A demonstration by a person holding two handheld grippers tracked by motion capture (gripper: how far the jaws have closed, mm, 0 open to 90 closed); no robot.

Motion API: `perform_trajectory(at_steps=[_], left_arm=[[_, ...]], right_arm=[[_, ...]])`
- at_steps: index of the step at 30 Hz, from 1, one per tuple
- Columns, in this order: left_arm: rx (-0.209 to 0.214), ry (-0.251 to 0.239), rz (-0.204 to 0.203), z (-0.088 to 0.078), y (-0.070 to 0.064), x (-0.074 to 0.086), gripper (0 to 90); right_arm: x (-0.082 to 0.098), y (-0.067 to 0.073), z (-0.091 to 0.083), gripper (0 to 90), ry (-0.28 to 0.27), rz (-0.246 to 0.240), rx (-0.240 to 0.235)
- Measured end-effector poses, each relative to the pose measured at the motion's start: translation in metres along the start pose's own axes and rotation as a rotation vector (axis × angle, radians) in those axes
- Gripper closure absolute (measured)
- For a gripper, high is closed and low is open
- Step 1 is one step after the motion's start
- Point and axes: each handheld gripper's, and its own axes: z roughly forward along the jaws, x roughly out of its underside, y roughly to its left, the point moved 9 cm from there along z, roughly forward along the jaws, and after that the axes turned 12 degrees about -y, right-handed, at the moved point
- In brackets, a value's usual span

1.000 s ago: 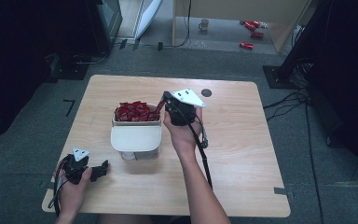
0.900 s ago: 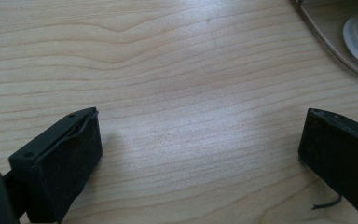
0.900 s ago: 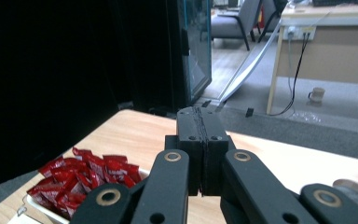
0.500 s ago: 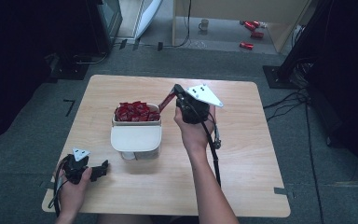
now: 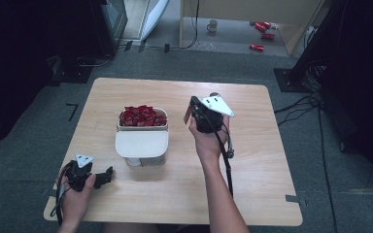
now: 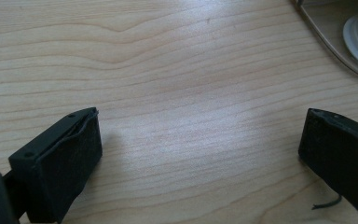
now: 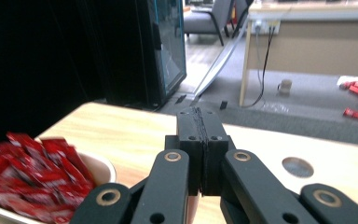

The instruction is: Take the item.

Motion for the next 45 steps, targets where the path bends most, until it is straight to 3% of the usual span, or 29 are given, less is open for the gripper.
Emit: perform_trajectory(at_steps=[10, 15, 20, 27, 33, 35, 40, 45], left_arm=[[0.000, 0.000, 0.000, 0.000, 0.000, 0.000, 0.0], [0.000, 0.001, 0.001, 0.000, 0.000, 0.000, 0.0], [0.000, 0.000, 0.000, 0.000, 0.000, 0.000, 0.0], [0.001, 0.001, -0.003, 0.000, 0.000, 0.000, 0.0], [0.001, 0.001, -0.001, 0.000, 0.000, 0.000, 0.0], [0.001, 0.001, -0.001, 0.000, 0.000, 0.000, 0.0], [0.001, 0.001, -0.002, 0.000, 0.000, 0.000, 0.0], [0.001, 0.002, -0.001, 0.000, 0.000, 0.000, 0.0]], right_arm=[[0.043, -0.024, 0.010, 90.0, 0.048, -0.010, 0.064], [0.065, -0.028, 0.007, 90.0, 0.081, -0.026, 0.073], [0.069, -0.025, -0.003, 90.0, 0.070, -0.053, 0.056], [0.080, -0.024, -0.030, 90.0, 0.076, -0.060, 0.046], [0.110, -0.021, -0.056, 90.0, 0.118, -0.044, 0.036], [0.115, -0.021, -0.058, 90.0, 0.126, -0.041, 0.034], [0.150, -0.022, -0.067, 89.9, 0.196, -0.026, 0.029], [0.164, -0.021, -0.068, 89.2, 0.235, -0.012, 0.009]])
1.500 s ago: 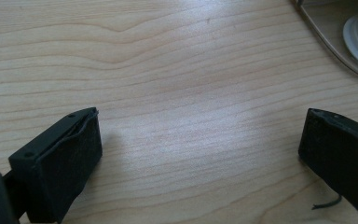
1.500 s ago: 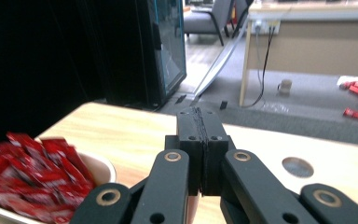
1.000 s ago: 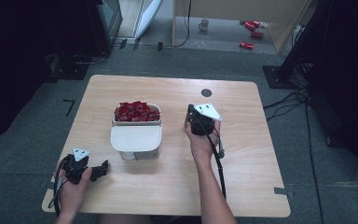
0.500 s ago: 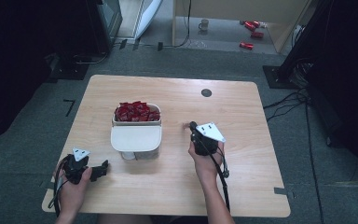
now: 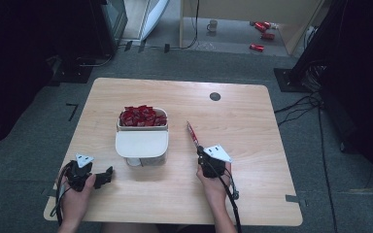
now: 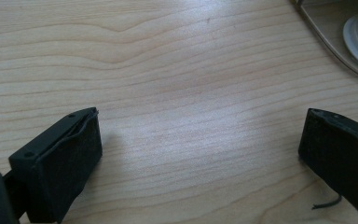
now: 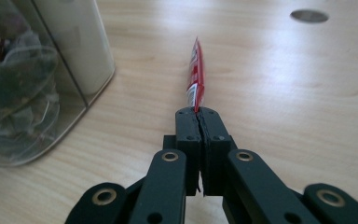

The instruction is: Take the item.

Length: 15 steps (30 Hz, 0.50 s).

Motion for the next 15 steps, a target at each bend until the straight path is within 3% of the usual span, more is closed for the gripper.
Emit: perform_trajectory(at_steps=[1, 4, 6, 11, 15], left_arm=[[0.000, 0.000, 0.000, 0.000, 0.000, 0.000, 0.0], [0.000, 0.000, 0.000, 0.000, 0.000, 0.000, 0.0], [0.000, 0.000, 0.000, 0.000, 0.000, 0.000, 0.0], [0.000, 0.000, 0.000, 0.000, 0.000, 0.000, 0.0], [0.000, 0.000, 0.000, 0.000, 0.000, 0.000, 0.0]], right_arm=[[0.006, 0.002, 0.001, 87.5, 0.033, 0.014, -0.020], [0.011, 0.003, 0.002, 84.9, 0.055, 0.019, -0.037], [0.015, 0.005, 0.003, 78.1, 0.077, 0.042, -0.060], [0.011, 0.005, 0.001, 57.6, 0.068, 0.062, -0.094], [0.005, -0.002, -0.003, 48.4, 0.057, 0.065, -0.093]])
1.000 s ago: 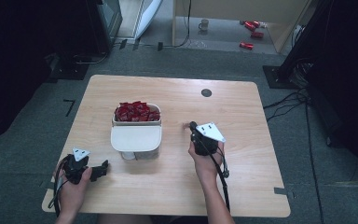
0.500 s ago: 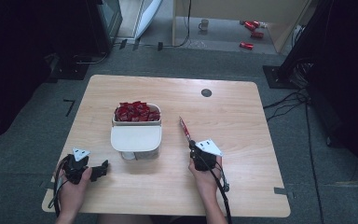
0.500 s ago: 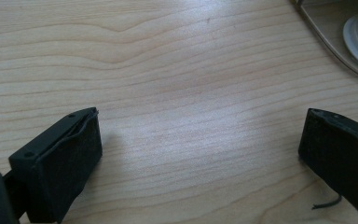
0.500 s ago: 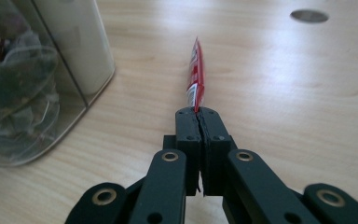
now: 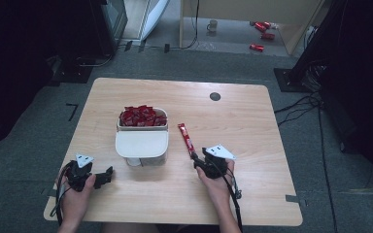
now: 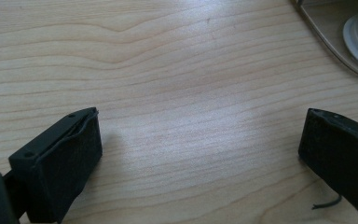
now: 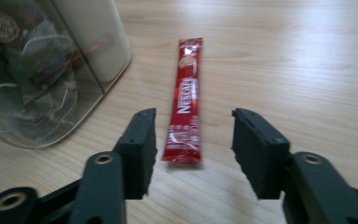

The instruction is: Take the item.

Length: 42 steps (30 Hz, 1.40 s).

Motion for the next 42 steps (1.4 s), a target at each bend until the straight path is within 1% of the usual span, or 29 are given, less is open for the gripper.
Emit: perform_trajectory(at_steps=[1, 2, 3, 4, 5, 7, 8, 9, 10, 11, 12, 14, 15, 16, 22, 23, 28, 34, 36, 37, 38, 40, 42], left_arm=[[0.000, 0.000, 0.000, 0.000, 0.000, 0.000, 0.0], [0.000, 0.000, 0.000, 0.000, 0.000, 0.000, 0.0], [0.000, 0.000, 0.000, 0.000, 0.000, 0.000, 0.0], [0.000, 0.000, 0.000, 0.000, 0.000, 0.000, 0.0], [0.000, 0.000, 0.000, 0.000, 0.000, 0.000, 0.0], [0.000, 0.000, 0.000, 0.000, 0.000, 0.000, 0.0], [0.000, 0.000, 0.000, 0.000, 0.000, 0.000, 0.0], [0.000, 0.000, 0.000, 0.000, 0.000, 0.000, 0.0], [0.000, 0.000, 0.000, 0.000, 0.000, 0.000, 0.0], [0.000, 0.000, 0.000, 0.000, 0.000, 0.000, 0.0], [0.000, 0.000, 0.000, 0.000, 0.000, 0.000, 0.0], [0.000, 0.000, 0.000, 0.000, 0.000, 0.000, 0.0], [0.000, 0.000, 0.000, 0.000, 0.000, 0.000, 0.0], [0.000, 0.000, 0.000, 0.000, 0.000, 0.000, 0.0], [0.000, 0.000, 0.000, 0.000, 0.000, 0.000, 0.0], [0.000, 0.000, 0.000, 0.000, 0.000, 0.000, 0.0], [0.000, 0.000, 0.000, 0.000, 0.000, 0.000, 0.0], [0.000, 0.000, 0.000, 0.000, 0.000, 0.000, 0.0], [0.000, 0.000, 0.000, 0.000, 0.000, 0.000, 0.0], [0.000, 0.000, 0.000, 0.000, 0.000, 0.000, 0.0], [0.000, 0.000, 0.000, 0.000, 0.000, 0.000, 0.0], [0.000, 0.000, 0.000, 0.000, 0.000, 0.000, 0.0], [0.000, 0.000, 0.000, 0.000, 0.000, 0.000, 0.0]], right_arm=[[-0.004, -0.008, -0.004, 40.4, -0.005, 0.008, 0.010], [-0.007, -0.012, -0.007, 36.8, -0.009, 0.014, 0.015], [-0.007, -0.012, -0.007, 36.8, -0.009, 0.014, 0.015], [-0.010, -0.020, -0.012, 28.6, -0.011, 0.024, 0.026], [-0.010, -0.020, -0.012, 28.6, -0.011, 0.024, 0.026], [-0.013, -0.029, -0.018, 18.7, -0.013, 0.020, 0.039], [-0.015, -0.035, -0.023, 12.0, -0.003, 0.020, 0.033], [-0.015, -0.037, -0.026, 9.2, 0.000, 0.012, 0.023], [-0.015, -0.037, -0.026, 9.2, 0.000, 0.012, 0.023], [-0.016, -0.044, -0.031, 1.2, 0.003, 0.009, 0.027], [-0.016, -0.047, -0.033, 0.0, 0.007, 0.015, 0.028], [-0.016, -0.057, -0.038, 0.0, 0.013, 0.018, 0.054], [-0.016, -0.057, -0.038, 0.0, 0.013, 0.018, 0.054], [-0.015, -0.066, -0.042, 0.0, 0.020, 0.009, 0.088], [-0.006, -0.092, -0.055, 0.0, 0.040, 0.011, 0.141], [-0.004, -0.098, -0.059, 0.0, 0.043, 0.012, 0.152], [0.006, -0.120, -0.072, 0.0, 0.053, 0.031, 0.188], [0.017, -0.142, -0.089, 0.0, 0.069, 0.043, 0.226], [0.019, -0.149, -0.095, 0.0, 0.072, 0.051, 0.241], [0.019, -0.149, -0.095, 0.0, 0.072, 0.051, 0.241], [0.021, -0.156, -0.101, 0.0, 0.077, 0.056, 0.256], [0.024, -0.162, -0.106, 0.0, 0.085, 0.054, 0.268], [0.027, -0.166, -0.111, 0.0, 0.093, 0.064, 0.268]])
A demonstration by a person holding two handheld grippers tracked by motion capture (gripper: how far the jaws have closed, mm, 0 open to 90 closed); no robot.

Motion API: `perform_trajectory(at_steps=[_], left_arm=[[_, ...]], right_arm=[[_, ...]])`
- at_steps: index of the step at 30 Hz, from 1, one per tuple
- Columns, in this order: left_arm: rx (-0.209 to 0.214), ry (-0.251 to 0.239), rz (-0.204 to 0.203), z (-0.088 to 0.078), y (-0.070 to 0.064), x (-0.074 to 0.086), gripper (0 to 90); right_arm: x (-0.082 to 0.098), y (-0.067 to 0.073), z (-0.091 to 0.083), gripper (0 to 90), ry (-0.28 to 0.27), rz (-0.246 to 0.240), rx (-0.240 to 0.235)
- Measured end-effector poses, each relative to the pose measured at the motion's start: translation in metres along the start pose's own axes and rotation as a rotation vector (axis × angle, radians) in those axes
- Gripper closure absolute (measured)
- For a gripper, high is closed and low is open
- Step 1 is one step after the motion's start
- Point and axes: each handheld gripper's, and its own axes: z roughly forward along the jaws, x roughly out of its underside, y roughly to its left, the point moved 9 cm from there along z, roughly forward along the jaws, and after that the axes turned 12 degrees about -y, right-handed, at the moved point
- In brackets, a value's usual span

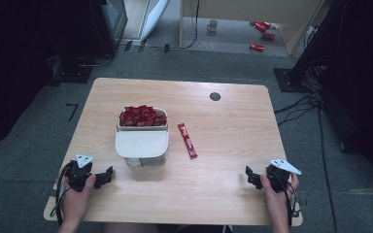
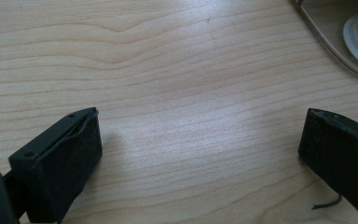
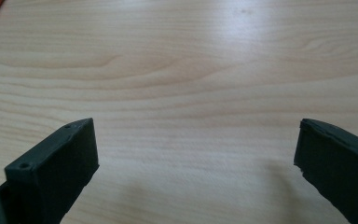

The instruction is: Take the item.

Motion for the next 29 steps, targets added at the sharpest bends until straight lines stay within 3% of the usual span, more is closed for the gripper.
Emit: perform_trajectory(at_steps=[10, 17, 29], left_arm=[[0.000, 0.000, 0.000, 0.000, 0.000, 0.000, 0.0], [0.000, 0.000, 0.000, 0.000, 0.000, 0.000, 0.0], [0.000, 0.000, 0.000, 0.000, 0.000, 0.000, 0.0]], right_arm=[[0.017, -0.022, -0.011, 0.0, 0.063, -0.013, 0.065], [0.021, -0.021, -0.013, 0.0, 0.093, -0.085, 0.086], [0.021, -0.021, -0.013, 0.0, 0.093, -0.084, 0.086]])
